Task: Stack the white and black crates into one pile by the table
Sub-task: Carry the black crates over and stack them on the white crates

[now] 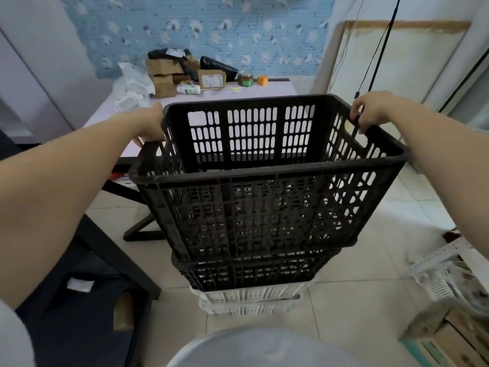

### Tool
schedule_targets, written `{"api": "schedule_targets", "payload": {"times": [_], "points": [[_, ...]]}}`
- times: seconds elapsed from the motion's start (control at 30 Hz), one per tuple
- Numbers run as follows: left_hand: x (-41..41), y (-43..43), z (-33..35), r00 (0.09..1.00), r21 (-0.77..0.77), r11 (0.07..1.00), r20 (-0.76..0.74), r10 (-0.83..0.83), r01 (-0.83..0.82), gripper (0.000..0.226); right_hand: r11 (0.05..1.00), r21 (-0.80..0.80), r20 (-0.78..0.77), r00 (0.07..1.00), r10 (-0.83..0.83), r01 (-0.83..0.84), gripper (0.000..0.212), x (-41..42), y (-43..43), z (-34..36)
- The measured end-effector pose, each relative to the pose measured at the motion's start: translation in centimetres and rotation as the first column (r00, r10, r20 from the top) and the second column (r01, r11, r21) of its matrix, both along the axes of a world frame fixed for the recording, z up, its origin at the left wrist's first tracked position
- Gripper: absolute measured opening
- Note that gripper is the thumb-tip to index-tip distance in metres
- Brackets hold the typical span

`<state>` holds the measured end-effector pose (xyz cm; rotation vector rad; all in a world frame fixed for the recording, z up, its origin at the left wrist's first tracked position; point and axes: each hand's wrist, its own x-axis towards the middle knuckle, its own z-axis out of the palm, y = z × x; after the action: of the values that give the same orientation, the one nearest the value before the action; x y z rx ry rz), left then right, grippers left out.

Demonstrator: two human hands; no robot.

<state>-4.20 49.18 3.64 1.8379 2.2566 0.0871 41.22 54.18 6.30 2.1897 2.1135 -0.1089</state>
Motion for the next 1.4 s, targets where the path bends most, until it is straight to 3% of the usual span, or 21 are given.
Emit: {"api": "schedule_targets", "payload": {"times": [0.5,1.0,1.4], "points": [[0.5,1.2,-1.4,0.999,-0.052,0.997,0.010,0.050,-0.049,0.042,0.998,-0.063,-0.091,0.996,-0.016,0.010,0.034,1.2,-0.6,-2.4],[-0.8,0.9,-2.5,0.995,-0.076,0.992,0.002,0.099,-0.099,0.033,0.970,-0.245,-0.125,0.992,-0.022,-0.009,0.043,0.9,-0.1,-2.8],[-1.1,-0.8,-3.4,0.993,-0.051,0.994,0.062,0.097,-0.094,0.032,0.981,-0.191,-0.155,0.988,0.005,-0.035,0.040,1.3,-1.1,-3.5]]}}
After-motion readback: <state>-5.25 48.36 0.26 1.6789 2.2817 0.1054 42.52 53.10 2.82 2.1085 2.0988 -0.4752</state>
